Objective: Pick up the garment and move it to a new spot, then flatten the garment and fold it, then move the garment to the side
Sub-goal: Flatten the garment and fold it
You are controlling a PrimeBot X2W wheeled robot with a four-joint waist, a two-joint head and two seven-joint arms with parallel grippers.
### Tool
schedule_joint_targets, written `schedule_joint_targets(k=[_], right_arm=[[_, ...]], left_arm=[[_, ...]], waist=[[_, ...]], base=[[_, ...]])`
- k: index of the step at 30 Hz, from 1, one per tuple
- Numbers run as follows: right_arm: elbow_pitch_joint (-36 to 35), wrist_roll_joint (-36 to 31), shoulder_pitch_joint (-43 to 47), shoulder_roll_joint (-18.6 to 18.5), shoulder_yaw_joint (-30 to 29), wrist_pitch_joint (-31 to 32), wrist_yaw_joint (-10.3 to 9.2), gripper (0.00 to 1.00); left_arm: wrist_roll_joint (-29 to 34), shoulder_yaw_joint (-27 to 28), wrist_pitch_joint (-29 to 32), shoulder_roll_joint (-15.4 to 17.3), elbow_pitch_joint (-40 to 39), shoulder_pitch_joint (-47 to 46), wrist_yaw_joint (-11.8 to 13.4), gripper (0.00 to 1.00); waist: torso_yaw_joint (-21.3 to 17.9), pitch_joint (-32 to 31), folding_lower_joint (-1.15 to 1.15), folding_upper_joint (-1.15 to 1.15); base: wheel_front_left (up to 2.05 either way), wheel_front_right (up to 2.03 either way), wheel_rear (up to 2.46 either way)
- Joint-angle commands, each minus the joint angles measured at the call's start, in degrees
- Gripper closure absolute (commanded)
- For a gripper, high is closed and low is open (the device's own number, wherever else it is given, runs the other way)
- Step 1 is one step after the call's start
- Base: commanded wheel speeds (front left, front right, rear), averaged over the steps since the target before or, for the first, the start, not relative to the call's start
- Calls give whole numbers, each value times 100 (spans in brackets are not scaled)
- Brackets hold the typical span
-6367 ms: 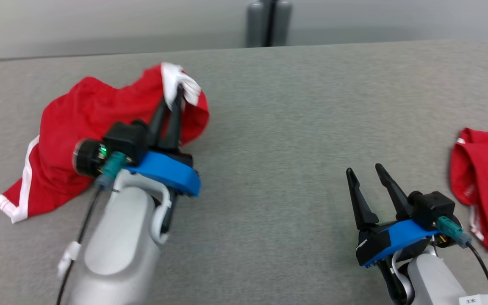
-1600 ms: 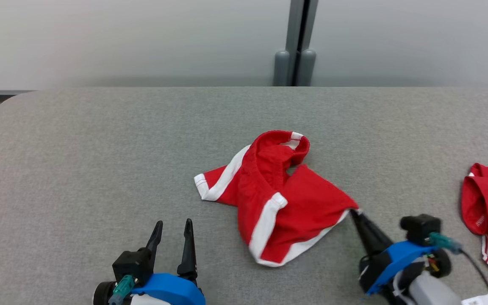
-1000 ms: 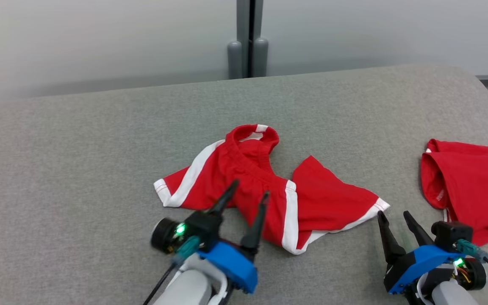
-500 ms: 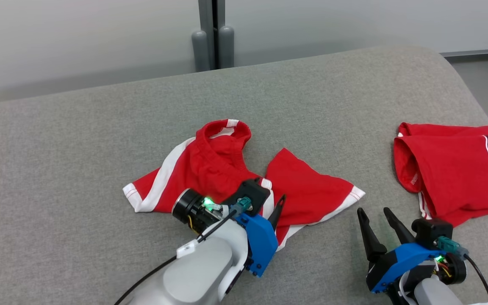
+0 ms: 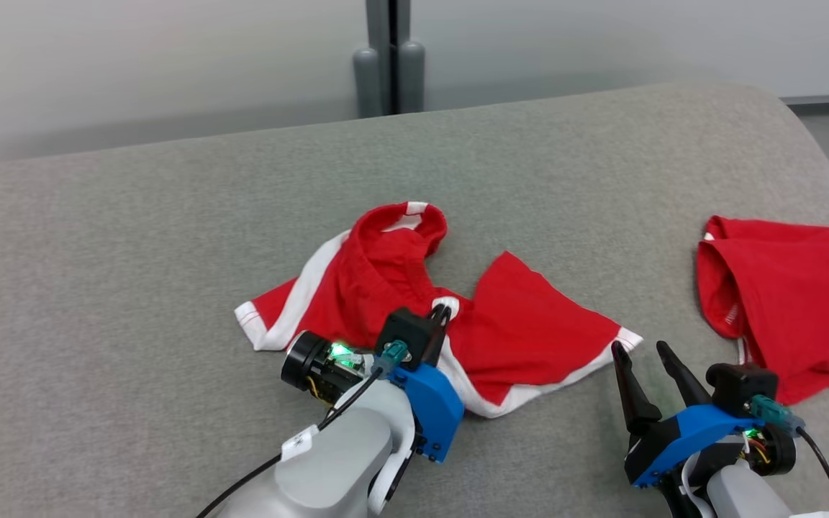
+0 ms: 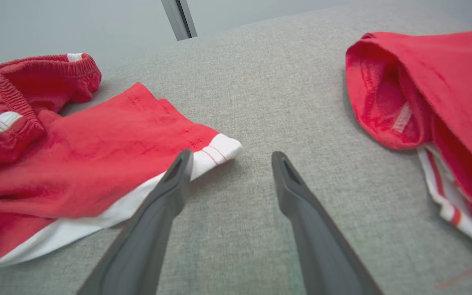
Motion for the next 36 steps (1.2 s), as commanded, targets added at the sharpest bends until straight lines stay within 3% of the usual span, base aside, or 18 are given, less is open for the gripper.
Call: schedule_joint_targets(k=[1, 6, 9, 13, 14, 16, 17, 24, 36], right_arm=[[-62, 6, 54, -18, -19, -18, 1, 0], [-149, -47, 195, 26, -43, -18, 1, 0], [-155, -79, 260, 56, -48, -17, 1, 0], [-97, -95, 401, 98, -66, -18, 1, 0], [-94, -109, 417, 110, -54, -17, 1, 0], [-81, -134, 471, 132, -54, -18, 1, 0], [-81, -144, 492, 143, -44, -18, 1, 0], [-189, -177, 576, 210, 34, -18, 1, 0], [-1038, -561, 852, 268, -87, -18, 1, 0]], left_arm=[[-80, 36, -216, 4, -56, -103, 76, 100], [-287, 480, -596, 7, -308, 17, 354, 100], [85, 1351, -600, 5, -812, 347, 607, 100], [576, 2665, -601, 60, -1381, 1237, 595, 100], [730, 2953, -602, 57, -1455, 1467, 566, 86], [889, 3549, -602, 34, -1579, 1984, 506, 38], [1044, 3740, -600, 34, -1576, 2189, 452, 0], [1500, 4900, -601, -1, -1762, 3080, 151, 0], [2756, 5503, -602, 1, -2091, 3595, -111, 0]], waist=[[90, -24, 0, -1], [386, -225, 0, -1], [566, -328, 0, -1], [755, -520, 0, -1], [782, -557, 0, -1], [826, -634, 0, -1], [838, -665, 0, -1], [827, -778, 0, -1], [624, -918, 0, -1]], base=[[0, 0, 0], [0, 0, 0], [0, 0, 0], [0, 0, 0], [0, 0, 0], [0, 0, 0], [0, 0, 0], [0, 0, 0], [0, 0, 0]])
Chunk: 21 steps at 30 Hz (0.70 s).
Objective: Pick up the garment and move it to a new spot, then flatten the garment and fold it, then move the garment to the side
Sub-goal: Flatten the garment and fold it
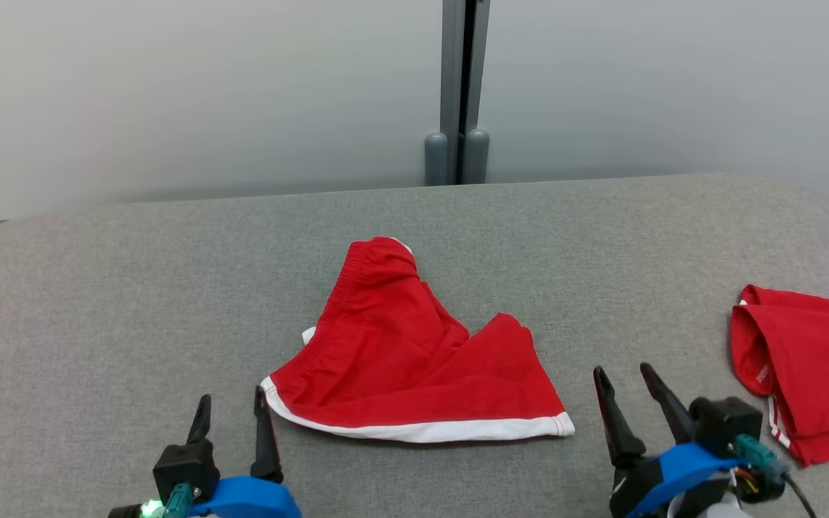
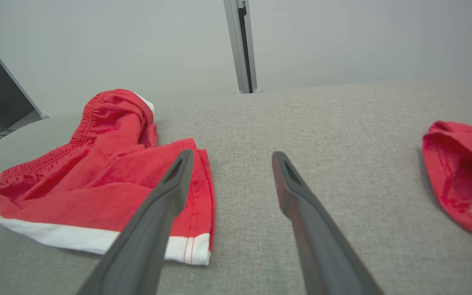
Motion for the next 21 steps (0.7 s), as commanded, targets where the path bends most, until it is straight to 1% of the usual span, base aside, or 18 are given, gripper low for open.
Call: schedule_joint_targets(k=[1, 3, 6, 12, 17, 21], right_arm=[[1, -27, 144, 19, 13, -15, 1, 0], [65, -61, 188, 26, 52, -15, 1, 0], [232, -22, 273, 34, 176, -15, 1, 0], [844, 204, 143, 26, 622, -15, 1, 0], [1078, 365, -35, 27, 729, -15, 1, 0], [1190, 398, -146, 25, 692, -16, 1, 0]], left_arm=[[41, 73, -14, 5, -11, 61, -19, 0], [130, 121, -14, 0, 18, 100, -74, 0], [99, 180, -14, 0, 48, 116, -125, 0], [-15, -15, -14, 0, 141, 19, -184, 0], [-90, -161, -14, 0, 161, -64, -158, 0], [-97, -186, -14, 2, 156, -97, -161, 0]], waist=[[-9, -5, 0, 1], [-14, -4, 0, 1], [-2, 14, 0, 1], [99, 108, 0, 1], [212, 206, 0, 1], [299, 262, 0, 1]], base=[[0, 0, 0], [0, 0, 0], [0, 0, 0], [0, 0, 0], [0, 0, 0], [0, 0, 0]])
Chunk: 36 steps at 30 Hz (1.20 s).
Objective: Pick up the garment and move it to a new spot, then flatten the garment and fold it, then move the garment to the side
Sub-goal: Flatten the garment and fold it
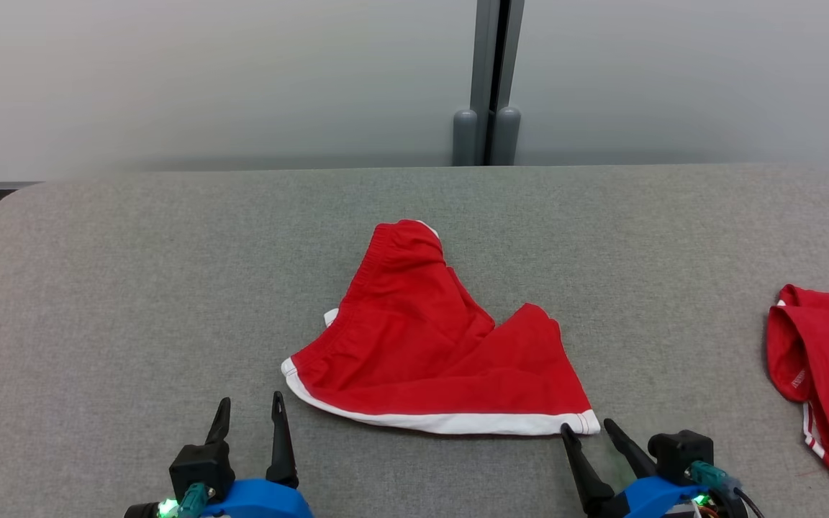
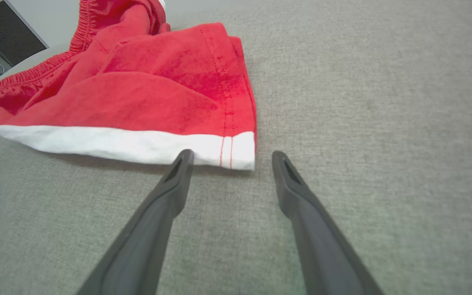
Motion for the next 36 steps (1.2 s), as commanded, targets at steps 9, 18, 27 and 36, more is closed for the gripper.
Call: schedule_joint_targets(k=[9, 18, 27, 36], right_arm=[[141, -45, -219, -46, -114, -18, 1, 81], [-89, -138, -108, -250, -552, -18, 1, 100], [-303, -379, -178, -387, -957, -18, 1, 100], [-230, -452, -132, -238, -974, -18, 1, 100]], left_arm=[[-15, -57, -14, -1, -60, -148, 32, 0], [-278, -349, -14, 0, -32, -222, -325, 0], [-598, -799, -14, 1, 136, -528, -964, 0], [-659, -1319, -14, 22, 1012, -1204, -1450, 0]], waist=[[136, 167, 0, 0], [-91, 178, 0, 0], [-281, 261, 0, 0], [-268, 211, 0, 0]], base=[[0, 0, 0], [0, 0, 0], [0, 0, 0], [0, 0, 0]])
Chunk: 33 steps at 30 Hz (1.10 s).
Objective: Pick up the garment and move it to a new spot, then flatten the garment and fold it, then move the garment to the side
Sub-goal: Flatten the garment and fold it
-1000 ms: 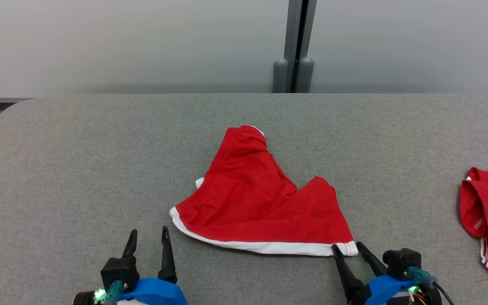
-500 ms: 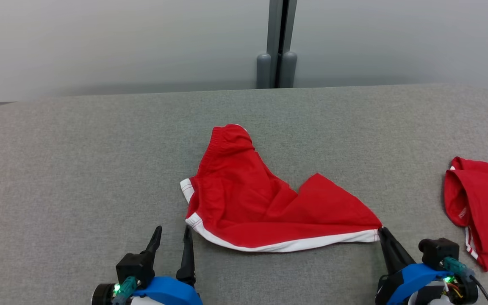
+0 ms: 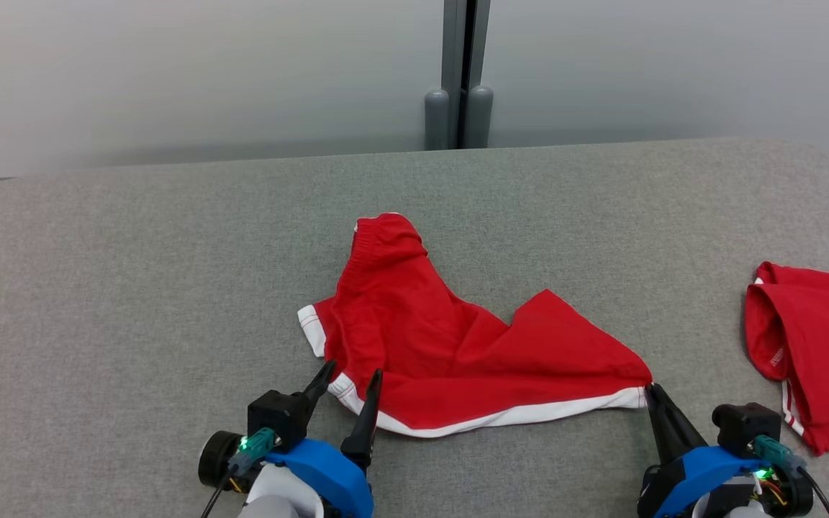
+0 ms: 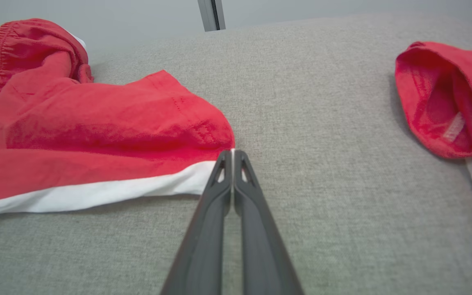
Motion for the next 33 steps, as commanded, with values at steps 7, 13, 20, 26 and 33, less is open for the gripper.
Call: schedule_joint_targets(k=[7, 13, 20, 26, 33], right_arm=[[44, -54, 13, -33, -18, -17, 1, 100], [56, -101, 4, -56, -86, -17, 1, 100], [35, -117, 28, -38, -126, -17, 1, 100], [47, -105, 29, -16, -158, -17, 1, 100], [-201, -27, -89, -18, -273, -18, 1, 100]], left_arm=[[-580, -680, 55, 139, 617, -390, -38, 0], [-971, -1005, 137, 215, 1003, -490, -39, 0], [-1203, -1201, 208, 242, 1299, -579, -40, 6], [-1449, -1444, 187, 283, 1391, -551, -40, 86], [-1680, -1541, 58, 444, 1176, -630, -40, 100]], waist=[[-2, -62, 0, 0], [2, -99, 0, 0], [18, -113, 0, 0], [32, -130, 0, 0], [79, -214, 0, 0]], base=[[0, 0, 0], [0, 0, 0], [0, 0, 0], [0, 0, 0], [0, 0, 0]])
